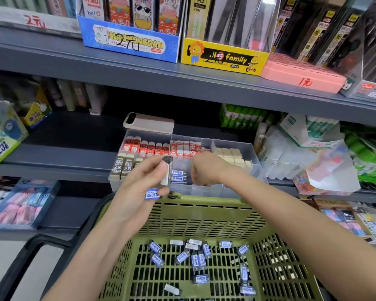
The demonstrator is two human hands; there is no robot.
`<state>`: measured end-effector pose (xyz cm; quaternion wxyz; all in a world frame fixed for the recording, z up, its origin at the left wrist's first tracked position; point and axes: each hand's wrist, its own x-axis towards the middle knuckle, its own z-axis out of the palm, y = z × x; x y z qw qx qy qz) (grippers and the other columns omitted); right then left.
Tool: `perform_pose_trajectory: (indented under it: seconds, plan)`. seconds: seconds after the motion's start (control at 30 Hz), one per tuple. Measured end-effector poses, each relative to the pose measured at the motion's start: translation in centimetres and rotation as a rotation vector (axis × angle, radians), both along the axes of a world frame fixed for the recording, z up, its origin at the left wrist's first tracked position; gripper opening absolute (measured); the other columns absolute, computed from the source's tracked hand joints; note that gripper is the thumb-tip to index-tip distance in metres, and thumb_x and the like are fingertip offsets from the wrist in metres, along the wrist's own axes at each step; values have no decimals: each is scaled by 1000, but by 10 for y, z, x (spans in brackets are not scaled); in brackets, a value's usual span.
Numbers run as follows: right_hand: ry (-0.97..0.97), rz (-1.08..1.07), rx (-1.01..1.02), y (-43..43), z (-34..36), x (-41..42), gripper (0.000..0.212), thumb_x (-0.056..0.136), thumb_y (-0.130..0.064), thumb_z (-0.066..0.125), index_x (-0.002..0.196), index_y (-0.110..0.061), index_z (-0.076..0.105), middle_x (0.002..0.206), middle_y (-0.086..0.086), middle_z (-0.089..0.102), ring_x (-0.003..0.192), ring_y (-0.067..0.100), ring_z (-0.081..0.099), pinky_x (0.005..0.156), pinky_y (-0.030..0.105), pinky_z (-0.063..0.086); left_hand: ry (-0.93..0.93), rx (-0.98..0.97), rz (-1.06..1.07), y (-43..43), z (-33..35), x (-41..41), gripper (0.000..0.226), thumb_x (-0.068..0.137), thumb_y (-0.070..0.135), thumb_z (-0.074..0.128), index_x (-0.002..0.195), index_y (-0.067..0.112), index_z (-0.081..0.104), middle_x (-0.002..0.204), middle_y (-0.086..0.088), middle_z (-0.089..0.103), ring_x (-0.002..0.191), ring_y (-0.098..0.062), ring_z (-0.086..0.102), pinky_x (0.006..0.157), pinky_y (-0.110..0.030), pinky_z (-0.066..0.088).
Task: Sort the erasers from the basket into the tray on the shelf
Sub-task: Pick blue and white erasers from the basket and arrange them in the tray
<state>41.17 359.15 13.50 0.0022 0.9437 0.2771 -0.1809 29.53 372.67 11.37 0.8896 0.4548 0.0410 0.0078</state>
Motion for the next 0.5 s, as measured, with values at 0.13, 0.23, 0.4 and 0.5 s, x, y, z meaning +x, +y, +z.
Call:
perform_pose_trajectory:
  seconds: [0.13, 0.23, 0.4, 0.5]
  plan:
    - [-13, 66, 47, -7, -2, 1, 18, 83, -3, 57, 88, -4, 74, 93, 10, 72, 85, 23, 64, 83, 32, 51, -14, 3, 40, 0, -1, 1, 16, 75, 19, 64, 89, 15, 71, 77, 0, 61, 58, -7, 51, 45, -17, 39]
    - [8, 47, 171, -12, 8, 1, 15, 87, -6, 57, 87, -7, 73, 81, 0, 69, 70, 15, 59, 68, 25, 45, 30, 42, 76, 0, -3, 1, 28, 73, 20, 66, 98, 9, 62, 76, -6, 62, 64, -11, 54, 46, -18, 41]
    - [486, -207, 896, -23, 31, -26, 17, 94, -18, 54, 85, -14, 67, 76, 6, 68, 66, 13, 64, 57, 23, 56, 24, 72, 93, 0, -3, 0, 27, 73, 21, 66, 97, 11, 61, 77, -5, 68, 72, -12, 61, 48, -18, 42]
    - [590, -187, 1024, -23, 33, -47, 5, 87, -17, 64, 89, -14, 67, 71, 3, 68, 65, 14, 64, 57, 22, 54, 9, 79, 70, 0, -2, 0, 18, 71, 22, 68, 89, 19, 68, 80, -8, 68, 77, -15, 62, 49, -19, 42]
